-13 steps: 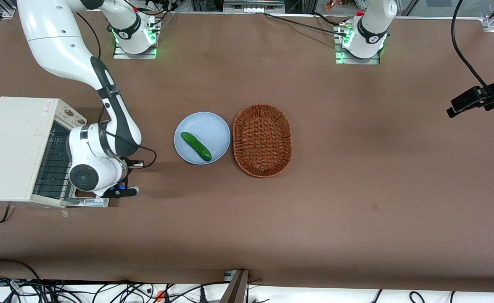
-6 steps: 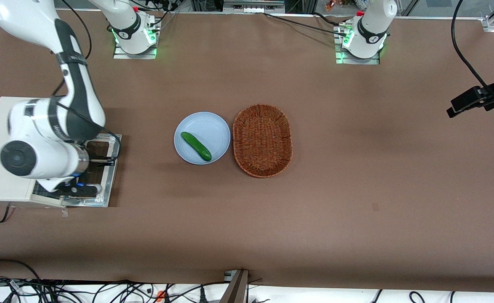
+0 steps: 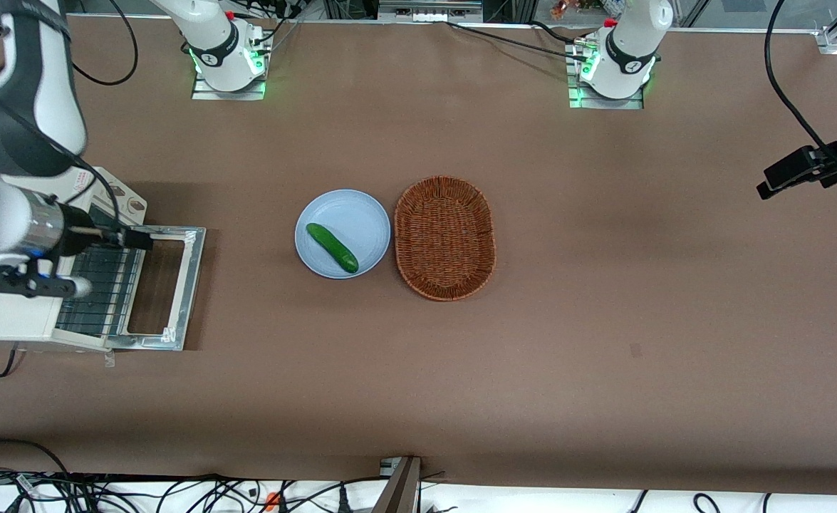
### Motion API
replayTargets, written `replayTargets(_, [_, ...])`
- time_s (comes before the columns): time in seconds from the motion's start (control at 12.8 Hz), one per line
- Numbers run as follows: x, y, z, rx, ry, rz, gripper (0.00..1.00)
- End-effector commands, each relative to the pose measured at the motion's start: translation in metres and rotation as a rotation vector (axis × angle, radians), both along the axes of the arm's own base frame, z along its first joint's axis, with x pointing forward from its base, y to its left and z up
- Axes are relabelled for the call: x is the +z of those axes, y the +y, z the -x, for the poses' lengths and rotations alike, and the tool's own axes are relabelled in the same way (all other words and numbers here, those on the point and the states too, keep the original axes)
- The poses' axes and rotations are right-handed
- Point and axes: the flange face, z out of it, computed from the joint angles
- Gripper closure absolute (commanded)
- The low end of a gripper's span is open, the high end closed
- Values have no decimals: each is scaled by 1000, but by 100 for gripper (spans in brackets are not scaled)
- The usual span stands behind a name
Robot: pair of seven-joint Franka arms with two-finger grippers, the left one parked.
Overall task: Open oven door with right arm only
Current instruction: 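Release the door and lift the right gripper away from the oven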
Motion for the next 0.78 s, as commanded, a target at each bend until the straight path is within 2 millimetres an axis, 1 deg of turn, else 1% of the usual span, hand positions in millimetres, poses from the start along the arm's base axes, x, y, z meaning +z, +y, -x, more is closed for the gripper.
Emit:
replayTargets(0.0, [39, -14, 22, -12, -6, -20, 0])
replayTargets(0.16, [87, -15, 43, -21, -67, -22, 0])
replayTargets(0.31, [118, -21, 62, -25, -109, -23, 0])
replayTargets(0.39, [128, -32, 71, -40, -109, -20, 0])
replayTargets(0.47, [133, -47, 78, -58, -106, -19, 0])
replayTargets(0.55, [138, -50, 85, -65, -108, -21, 0])
replayTargets(0.71, [130, -51, 96, -74, -95, -21, 0])
